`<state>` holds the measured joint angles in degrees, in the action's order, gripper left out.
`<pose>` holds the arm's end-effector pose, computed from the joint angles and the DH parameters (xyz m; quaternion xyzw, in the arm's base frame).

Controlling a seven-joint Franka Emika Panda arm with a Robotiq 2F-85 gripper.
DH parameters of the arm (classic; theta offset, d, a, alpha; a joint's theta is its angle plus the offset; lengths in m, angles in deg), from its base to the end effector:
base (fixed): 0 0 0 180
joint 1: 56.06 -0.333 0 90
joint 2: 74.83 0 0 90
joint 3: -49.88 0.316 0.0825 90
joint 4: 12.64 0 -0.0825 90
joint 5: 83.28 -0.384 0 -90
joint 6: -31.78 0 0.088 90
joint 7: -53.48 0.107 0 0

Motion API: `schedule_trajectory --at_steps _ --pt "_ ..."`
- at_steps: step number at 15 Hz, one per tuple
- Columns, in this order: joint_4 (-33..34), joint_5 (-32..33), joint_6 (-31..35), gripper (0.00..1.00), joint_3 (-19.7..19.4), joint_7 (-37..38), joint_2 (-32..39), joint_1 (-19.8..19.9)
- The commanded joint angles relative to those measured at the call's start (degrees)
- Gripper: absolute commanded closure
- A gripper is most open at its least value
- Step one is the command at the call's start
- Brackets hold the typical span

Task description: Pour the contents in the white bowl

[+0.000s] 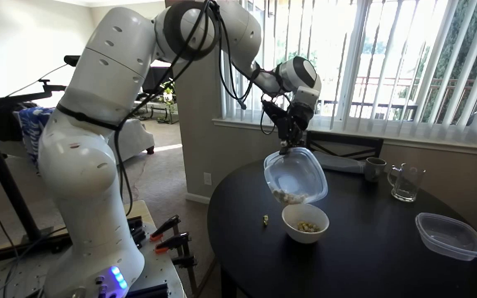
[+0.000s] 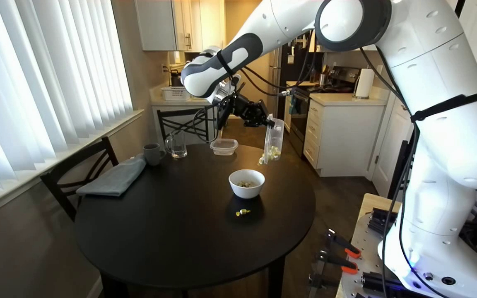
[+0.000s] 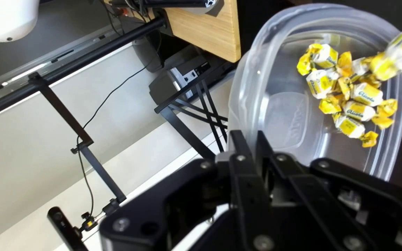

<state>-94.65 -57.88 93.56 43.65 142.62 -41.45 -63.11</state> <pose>0.5983 -0.0385 0.3440 0.6124 -0.6102 -0.1321 0.4849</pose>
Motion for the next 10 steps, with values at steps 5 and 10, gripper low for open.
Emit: schedule_trajectory --at_steps 5,10 --pt "16.06 9.04 -13.2 0.98 -0.19 -1.87 9.83 -4.65" --pt "19.16 11.8 -14.58 0.98 -0.3 -2.19 15.0 -5.33"
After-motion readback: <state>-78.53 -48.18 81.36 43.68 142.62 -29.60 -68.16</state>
